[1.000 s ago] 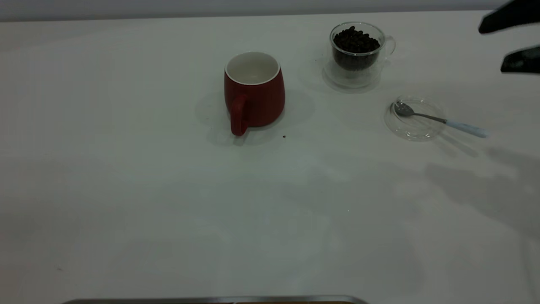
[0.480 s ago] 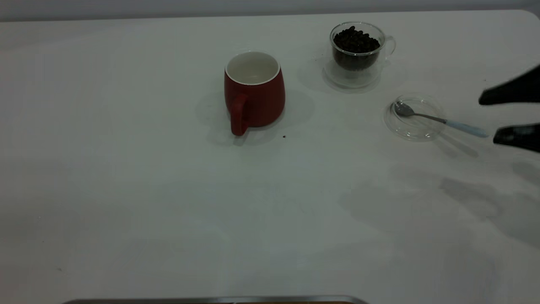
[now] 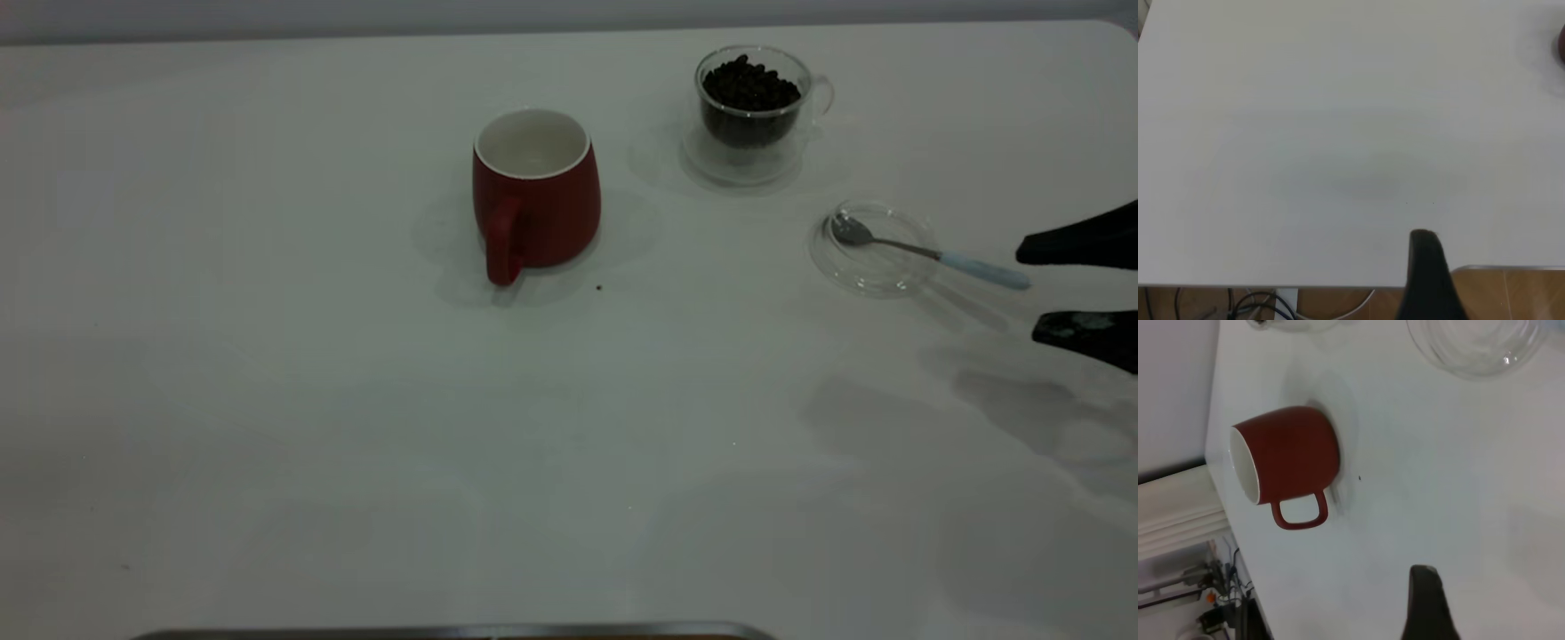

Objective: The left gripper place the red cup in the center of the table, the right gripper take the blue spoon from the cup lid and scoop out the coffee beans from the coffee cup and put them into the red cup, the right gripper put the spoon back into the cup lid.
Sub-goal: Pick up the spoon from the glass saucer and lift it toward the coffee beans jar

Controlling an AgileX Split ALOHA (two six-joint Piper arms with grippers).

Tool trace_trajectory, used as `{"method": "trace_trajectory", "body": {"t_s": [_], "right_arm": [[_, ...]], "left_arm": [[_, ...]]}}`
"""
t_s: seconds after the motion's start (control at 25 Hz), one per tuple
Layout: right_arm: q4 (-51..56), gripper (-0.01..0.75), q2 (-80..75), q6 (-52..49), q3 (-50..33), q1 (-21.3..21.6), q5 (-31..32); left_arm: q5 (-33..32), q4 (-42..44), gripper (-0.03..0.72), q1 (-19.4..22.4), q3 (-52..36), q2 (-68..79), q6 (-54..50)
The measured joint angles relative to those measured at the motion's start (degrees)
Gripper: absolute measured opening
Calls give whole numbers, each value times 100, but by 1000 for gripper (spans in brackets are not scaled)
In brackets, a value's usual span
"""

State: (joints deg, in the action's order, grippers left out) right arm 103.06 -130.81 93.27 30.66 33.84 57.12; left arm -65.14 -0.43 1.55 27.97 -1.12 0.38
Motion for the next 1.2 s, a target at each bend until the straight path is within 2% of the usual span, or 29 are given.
{"method": "trace_trajectory", "body": {"t_s": [0.24,0.64,1.0,1.2], "right_arm": [[0,567,-236,-49,407,0,22],[0,568,-252,-541,704,-23,-614],[0,568,-265,-1186,1236,-514,-1260],[0,568,-270,-1324,1423,-586,-1383]], "left_arm": [[0,0,577,0,0,0,0],[0,0,577,0,0,0,7],[0,0,577,0,0,0,12],[0,0,577,0,0,0,12]]}}
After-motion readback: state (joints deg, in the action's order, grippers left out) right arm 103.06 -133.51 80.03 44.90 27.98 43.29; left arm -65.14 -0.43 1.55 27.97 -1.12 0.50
